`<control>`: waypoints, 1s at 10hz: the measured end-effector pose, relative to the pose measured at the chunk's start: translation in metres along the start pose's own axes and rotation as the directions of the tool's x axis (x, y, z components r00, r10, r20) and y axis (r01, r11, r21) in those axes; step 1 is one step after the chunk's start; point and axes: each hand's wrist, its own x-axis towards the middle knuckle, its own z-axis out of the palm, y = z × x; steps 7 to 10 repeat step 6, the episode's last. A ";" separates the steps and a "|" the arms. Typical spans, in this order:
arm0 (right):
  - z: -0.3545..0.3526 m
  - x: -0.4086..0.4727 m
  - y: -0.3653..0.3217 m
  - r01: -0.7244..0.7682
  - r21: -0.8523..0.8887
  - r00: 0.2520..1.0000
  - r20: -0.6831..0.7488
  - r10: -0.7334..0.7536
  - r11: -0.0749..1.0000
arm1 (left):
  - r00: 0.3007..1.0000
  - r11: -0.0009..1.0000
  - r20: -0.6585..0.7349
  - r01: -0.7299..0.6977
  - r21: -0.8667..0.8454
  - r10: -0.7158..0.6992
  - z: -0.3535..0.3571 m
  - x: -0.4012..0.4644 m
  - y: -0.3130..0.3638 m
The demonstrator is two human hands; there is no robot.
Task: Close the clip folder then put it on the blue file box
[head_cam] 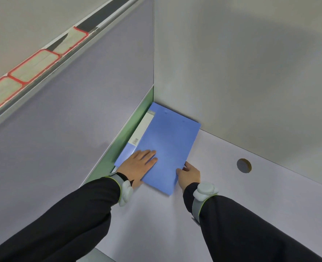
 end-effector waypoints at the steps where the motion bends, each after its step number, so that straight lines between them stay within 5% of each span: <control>1: -0.001 0.000 -0.005 0.006 0.005 0.997 0.079 -0.006 1.000 | 0.999 0.999 -0.046 0.028 0.028 -0.026 0.000 0.001 -0.005; 3: -0.005 0.003 -0.006 -0.013 0.013 0.985 0.170 0.011 1.000 | 0.995 0.996 -0.043 0.087 0.007 -0.087 -0.011 0.004 -0.002; 4: -0.013 0.000 -0.012 -0.073 -0.008 0.963 0.259 0.072 0.997 | 0.991 0.993 0.069 0.118 -0.022 -0.117 -0.013 0.006 0.000; 6: -0.025 0.004 -0.020 -0.095 -0.014 0.959 0.268 0.095 0.995 | 0.968 0.983 0.188 0.178 -0.043 -0.167 -0.027 0.010 0.007; 10: -0.025 0.004 -0.020 -0.095 -0.014 0.959 0.268 0.095 0.995 | 0.968 0.983 0.188 0.178 -0.043 -0.167 -0.027 0.010 0.007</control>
